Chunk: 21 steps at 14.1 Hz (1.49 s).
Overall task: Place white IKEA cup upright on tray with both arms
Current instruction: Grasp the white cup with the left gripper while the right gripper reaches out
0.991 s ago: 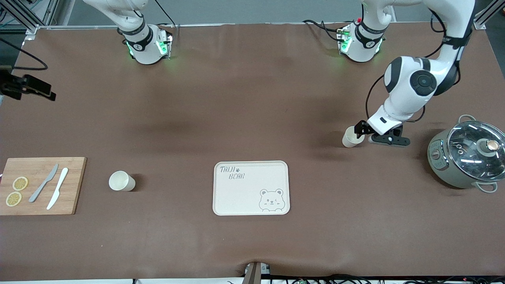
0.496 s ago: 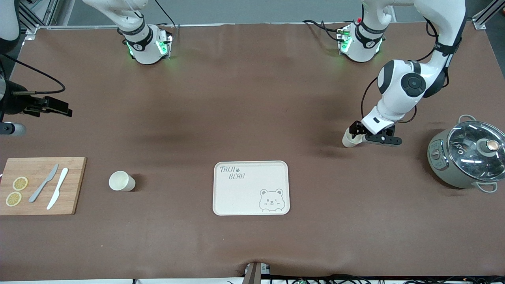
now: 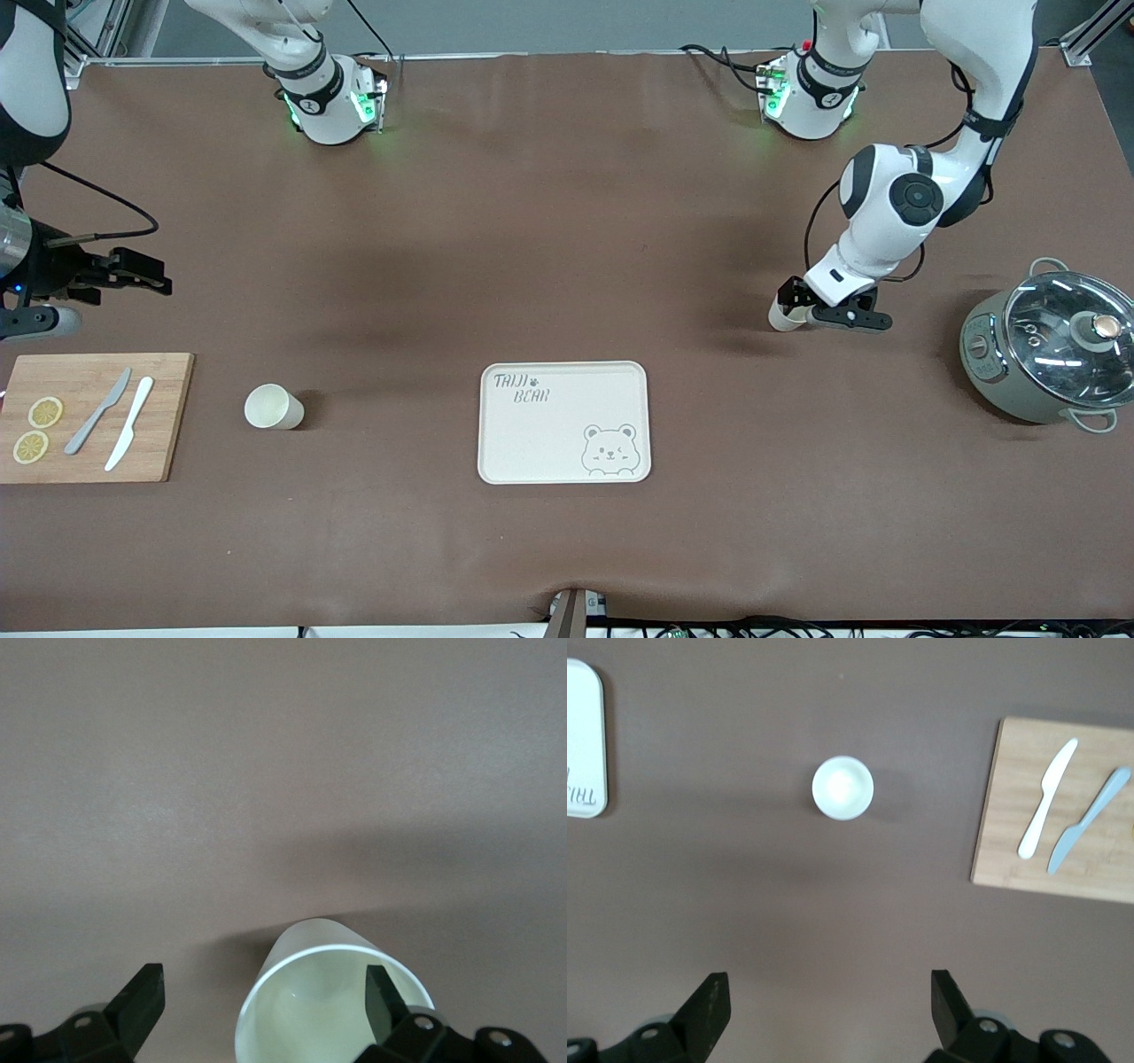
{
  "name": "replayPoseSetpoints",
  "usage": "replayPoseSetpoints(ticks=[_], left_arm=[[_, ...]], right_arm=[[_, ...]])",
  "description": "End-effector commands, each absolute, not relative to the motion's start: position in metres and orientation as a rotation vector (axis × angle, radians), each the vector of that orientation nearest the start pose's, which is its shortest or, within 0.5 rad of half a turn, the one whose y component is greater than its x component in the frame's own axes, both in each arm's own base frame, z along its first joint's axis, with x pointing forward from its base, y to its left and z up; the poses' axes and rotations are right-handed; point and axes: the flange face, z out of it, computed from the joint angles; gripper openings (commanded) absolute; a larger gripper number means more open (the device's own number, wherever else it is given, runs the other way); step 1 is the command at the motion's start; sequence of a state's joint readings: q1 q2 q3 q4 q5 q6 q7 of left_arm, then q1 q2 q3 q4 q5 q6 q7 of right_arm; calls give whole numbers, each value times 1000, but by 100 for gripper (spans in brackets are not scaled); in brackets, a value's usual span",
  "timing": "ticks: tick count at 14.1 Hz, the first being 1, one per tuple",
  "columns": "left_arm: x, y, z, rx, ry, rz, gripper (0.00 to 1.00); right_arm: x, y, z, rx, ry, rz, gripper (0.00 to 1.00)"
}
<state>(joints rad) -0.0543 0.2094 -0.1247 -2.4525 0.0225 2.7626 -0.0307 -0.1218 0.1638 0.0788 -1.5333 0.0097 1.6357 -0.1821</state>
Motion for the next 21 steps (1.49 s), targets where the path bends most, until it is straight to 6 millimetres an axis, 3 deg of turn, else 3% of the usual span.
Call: replayPoseSetpoints(ticks=[1, 2, 4, 5, 8, 11, 13, 15, 17, 18, 21], left_arm=[[487, -94, 217, -3150, 265, -154, 100], [489, -94, 215, -3155, 231, -148, 4], [492, -95, 213, -3155, 240, -148, 0], [493, -94, 211, -3156, 237, -144, 0], [498, -97, 208, -3160, 224, -143, 0], [505, -98, 211, -3162, 216, -162, 0], [529, -104, 232, -3171, 146, -241, 0], [554, -138, 258, -3182, 91, -237, 0], [594, -163, 286, -3179, -27, -120, 0], [612, -189, 302, -3177, -79, -71, 0], [649, -270, 313, -3169, -371, -36, 0]], right_arm=[[614, -18, 566, -3102, -262, -20, 100], [615, -2, 566, -3102, -298, -33, 100], [627, 25, 558, -3105, -369, -100, 100], [629, 29, 559, -3105, -369, -132, 100], [637, -1, 549, -3105, -287, -136, 100], [650, -13, 509, -3114, -212, -52, 100], [659, -20, 481, -3116, -157, -9, 100], [665, -28, 454, -3110, -139, 48, 100], [672, -32, 434, -3111, -137, 53, 100], [676, -37, 426, -3112, -126, 33, 100], [684, -48, 401, -3111, -96, 23, 100]])
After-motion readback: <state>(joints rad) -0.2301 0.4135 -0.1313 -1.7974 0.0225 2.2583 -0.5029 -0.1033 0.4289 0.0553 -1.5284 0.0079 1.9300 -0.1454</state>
